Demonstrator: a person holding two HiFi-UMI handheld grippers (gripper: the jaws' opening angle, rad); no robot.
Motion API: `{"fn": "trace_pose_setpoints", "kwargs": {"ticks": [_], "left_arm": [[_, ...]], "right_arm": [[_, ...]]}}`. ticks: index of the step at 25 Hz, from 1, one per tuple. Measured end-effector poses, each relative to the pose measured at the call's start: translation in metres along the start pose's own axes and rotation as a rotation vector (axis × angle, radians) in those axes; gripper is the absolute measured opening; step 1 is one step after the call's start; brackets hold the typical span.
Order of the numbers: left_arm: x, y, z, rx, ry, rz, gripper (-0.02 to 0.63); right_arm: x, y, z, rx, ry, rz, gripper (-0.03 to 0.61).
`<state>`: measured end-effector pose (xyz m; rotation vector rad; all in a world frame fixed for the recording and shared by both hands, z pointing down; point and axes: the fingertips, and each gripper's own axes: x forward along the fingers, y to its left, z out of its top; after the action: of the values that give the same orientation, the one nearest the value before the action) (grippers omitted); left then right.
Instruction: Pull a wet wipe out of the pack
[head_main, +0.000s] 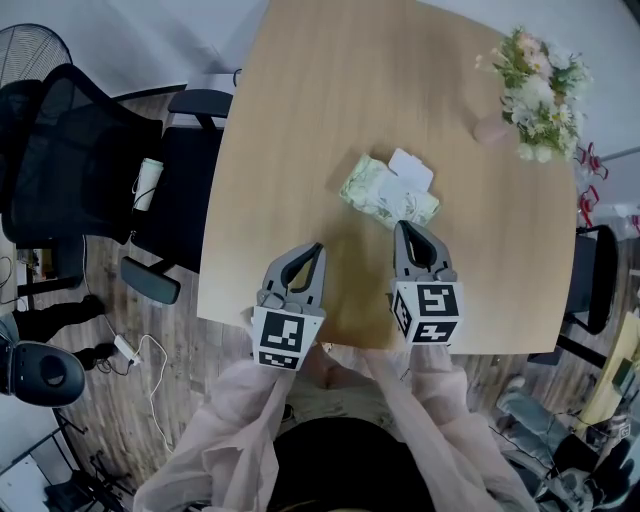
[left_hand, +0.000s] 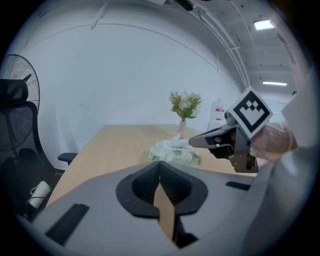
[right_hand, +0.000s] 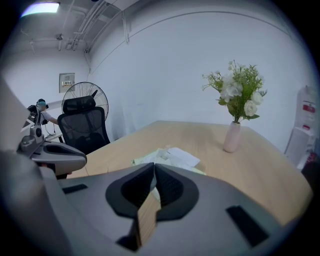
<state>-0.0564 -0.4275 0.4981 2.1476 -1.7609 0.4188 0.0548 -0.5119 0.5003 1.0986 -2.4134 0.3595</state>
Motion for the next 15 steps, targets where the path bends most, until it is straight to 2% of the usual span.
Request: {"fn": "trace_pose_setpoints", "kwargs": {"ticks": [15], "left_arm": [[-0.026,-0.008,-0.007,0.019,-0.005,-0.009,0.012]], "right_arm": [[-0.022,0.012,-0.006,0.005,-0.013,-0.024,0.015]]}}
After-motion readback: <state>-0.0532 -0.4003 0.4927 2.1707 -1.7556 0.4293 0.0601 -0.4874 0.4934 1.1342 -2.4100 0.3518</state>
